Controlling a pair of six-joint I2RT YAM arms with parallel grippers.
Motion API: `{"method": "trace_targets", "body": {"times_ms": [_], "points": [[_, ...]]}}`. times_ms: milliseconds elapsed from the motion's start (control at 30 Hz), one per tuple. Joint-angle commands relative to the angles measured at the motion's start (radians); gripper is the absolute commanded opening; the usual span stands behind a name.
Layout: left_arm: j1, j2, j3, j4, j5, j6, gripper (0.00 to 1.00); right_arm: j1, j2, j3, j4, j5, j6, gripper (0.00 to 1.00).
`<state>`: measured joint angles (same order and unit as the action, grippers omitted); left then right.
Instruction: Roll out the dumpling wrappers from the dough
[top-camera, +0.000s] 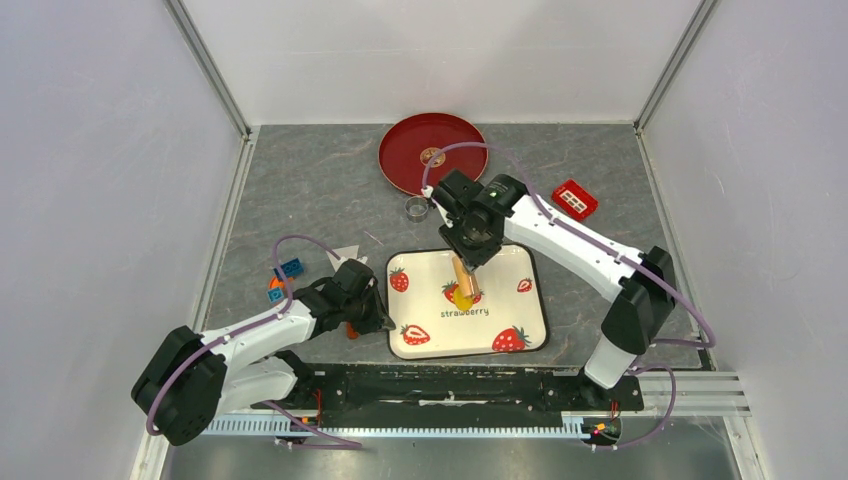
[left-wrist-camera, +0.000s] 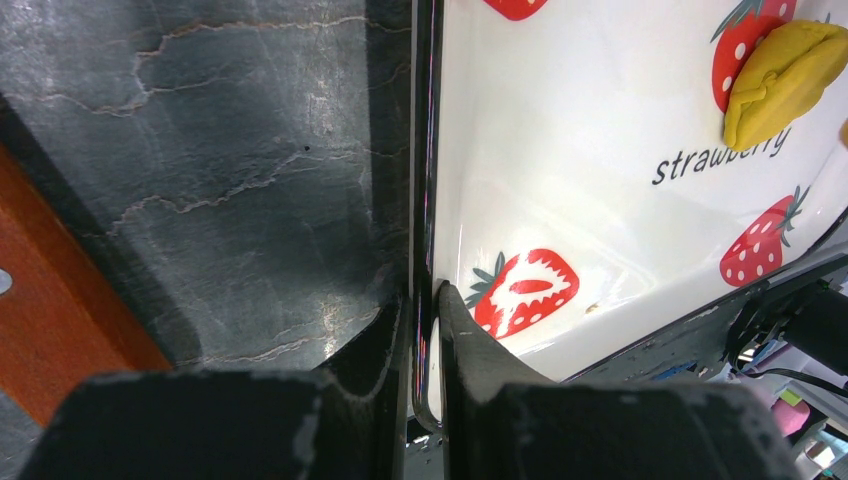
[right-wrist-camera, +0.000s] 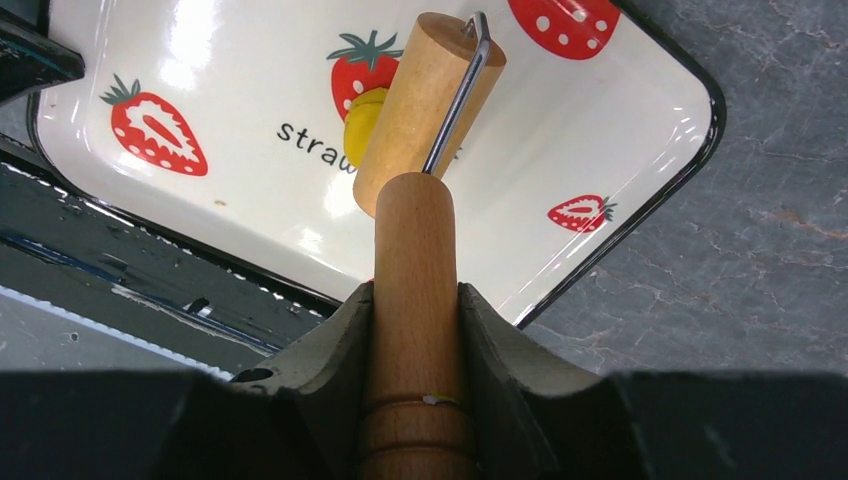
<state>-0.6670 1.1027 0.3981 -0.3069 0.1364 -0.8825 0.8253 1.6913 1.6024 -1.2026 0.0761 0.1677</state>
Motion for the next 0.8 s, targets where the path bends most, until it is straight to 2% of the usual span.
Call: {"method": "trace_targets", "body": {"times_ms": [0, 400, 767], "points": [[0.004, 0.02, -0.005, -0.012, -0.047, -0.004, 0.02, 0.015, 0.015, -0.014, 0.017, -0.022, 0.006, 0.0], [0.004, 0.018, -0.005, -0.013, -0.049, -0.004, 0.02, 0.022, 0.006, -0.134, 0.09, -0.047, 0.012, 0.0], [0.004, 0.018, -0.007, -0.012, -0.049, -0.004, 0.02, 0.022, -0.002, -0.179, 0.048, 0.072, 0.023, 0.0]]}}
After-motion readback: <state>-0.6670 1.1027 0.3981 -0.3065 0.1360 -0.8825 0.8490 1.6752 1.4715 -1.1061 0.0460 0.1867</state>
